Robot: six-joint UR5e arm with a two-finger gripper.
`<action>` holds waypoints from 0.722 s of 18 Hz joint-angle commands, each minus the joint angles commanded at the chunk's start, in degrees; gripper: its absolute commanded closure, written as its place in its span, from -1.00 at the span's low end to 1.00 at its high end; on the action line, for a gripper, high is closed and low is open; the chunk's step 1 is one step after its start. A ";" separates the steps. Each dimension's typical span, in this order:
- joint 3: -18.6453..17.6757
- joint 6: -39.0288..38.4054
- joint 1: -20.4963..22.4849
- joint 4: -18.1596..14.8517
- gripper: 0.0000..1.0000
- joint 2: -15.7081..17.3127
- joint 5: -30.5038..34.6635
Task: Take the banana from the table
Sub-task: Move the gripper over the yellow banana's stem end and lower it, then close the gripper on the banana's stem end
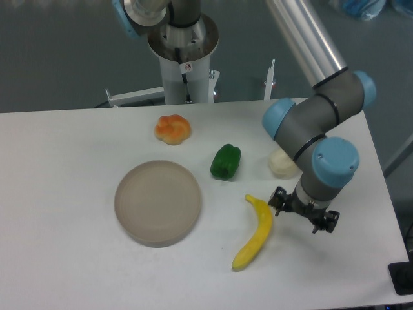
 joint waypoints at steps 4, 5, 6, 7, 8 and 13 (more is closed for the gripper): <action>-1.58 -2.12 -1.58 -0.09 -1.00 -0.18 -0.26; -1.67 -2.21 -1.59 -0.09 -1.00 -0.18 -0.44; -1.85 -2.64 -1.67 -0.09 -1.00 -0.18 -0.61; -2.28 -2.65 -1.76 -0.09 -1.00 -0.35 -0.53; -2.55 -2.65 -1.85 -0.09 -1.00 -0.53 -0.35; -2.11 -7.03 -3.34 0.00 -1.00 -2.37 -0.18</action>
